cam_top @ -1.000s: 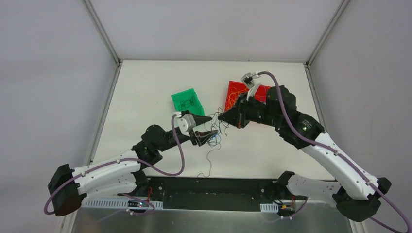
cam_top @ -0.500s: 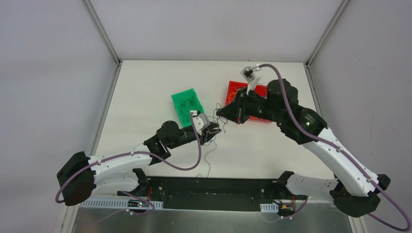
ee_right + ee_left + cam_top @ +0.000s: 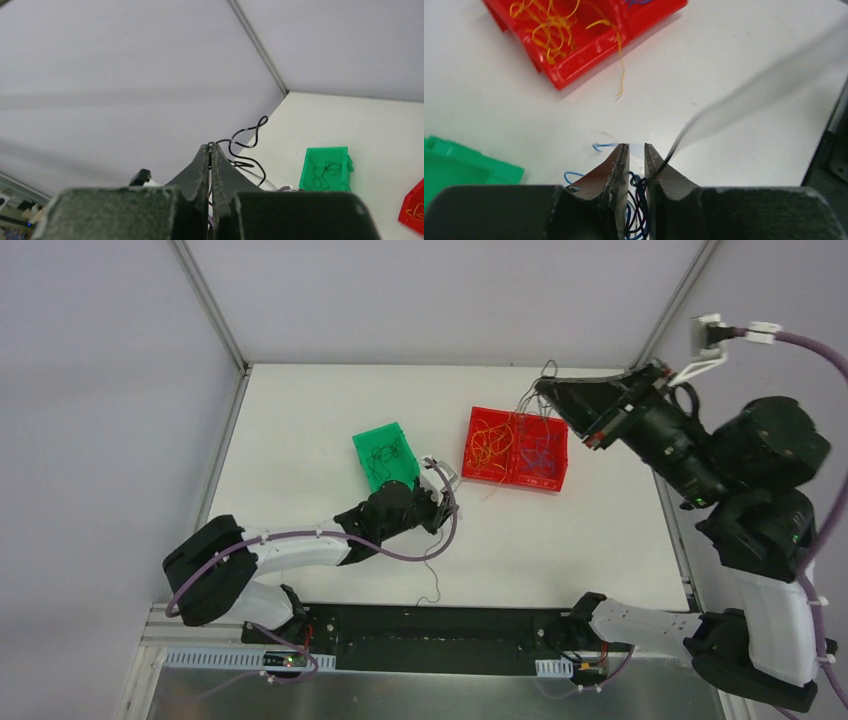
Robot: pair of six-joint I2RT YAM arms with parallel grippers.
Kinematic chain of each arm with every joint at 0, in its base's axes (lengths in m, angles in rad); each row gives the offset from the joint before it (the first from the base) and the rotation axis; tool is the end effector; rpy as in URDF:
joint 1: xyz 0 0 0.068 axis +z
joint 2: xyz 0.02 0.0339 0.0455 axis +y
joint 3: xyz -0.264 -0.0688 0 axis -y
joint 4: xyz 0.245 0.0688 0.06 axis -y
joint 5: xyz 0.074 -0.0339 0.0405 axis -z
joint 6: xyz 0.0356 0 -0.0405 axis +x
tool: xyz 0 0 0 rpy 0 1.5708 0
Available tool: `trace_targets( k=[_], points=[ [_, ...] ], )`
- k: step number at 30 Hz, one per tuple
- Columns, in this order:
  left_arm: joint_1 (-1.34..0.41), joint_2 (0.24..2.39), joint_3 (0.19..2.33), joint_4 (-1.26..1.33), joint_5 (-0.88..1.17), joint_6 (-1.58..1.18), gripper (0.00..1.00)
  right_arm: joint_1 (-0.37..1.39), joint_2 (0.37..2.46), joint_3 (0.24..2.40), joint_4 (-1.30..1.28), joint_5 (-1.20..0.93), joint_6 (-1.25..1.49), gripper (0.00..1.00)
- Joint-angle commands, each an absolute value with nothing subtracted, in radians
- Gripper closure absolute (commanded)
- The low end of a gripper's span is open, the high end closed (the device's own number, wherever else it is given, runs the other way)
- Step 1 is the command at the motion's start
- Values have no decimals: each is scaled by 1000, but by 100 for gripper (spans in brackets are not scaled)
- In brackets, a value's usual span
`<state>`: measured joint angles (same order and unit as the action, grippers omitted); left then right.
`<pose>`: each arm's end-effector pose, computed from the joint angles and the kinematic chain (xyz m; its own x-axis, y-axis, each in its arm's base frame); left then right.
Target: Untangle the cables
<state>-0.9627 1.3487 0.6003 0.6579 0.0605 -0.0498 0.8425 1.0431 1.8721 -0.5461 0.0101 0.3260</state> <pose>0.1647 -0.2403 0.2384 -0.0941 0.0482 -0.9944 0.8500 0.5239 -0.0550 0.0759 0.0845 0.5933 -0.0609 0.4128 -0.9088 -0.7604 0.5706 0.3102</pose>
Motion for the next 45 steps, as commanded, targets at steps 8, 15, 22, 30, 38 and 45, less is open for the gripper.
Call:
trace_targets(
  k=[8, 15, 22, 30, 38, 45],
  points=[
    [-963, 1468, 735, 386, -307, -346, 82, 845, 948, 1934, -537, 333, 248, 100],
    [-958, 1343, 705, 296, -503, -322, 81, 847, 862, 1815, -474, 450, 182, 100],
    [-956, 1029, 612, 310, -490, -231, 81, 847, 769, 1635, -503, 479, 188, 100],
    [-956, 827, 570, 311, -351, -164, 80, 847, 618, 1137, -400, 415, 212, 98],
    [-956, 814, 608, 284, -197, -107, 81, 847, 672, 893, -341, 149, 153, 91],
    [-958, 861, 636, 285, -65, -81, 80, 848, 755, 824, -218, -125, 159, 35]
  ],
)
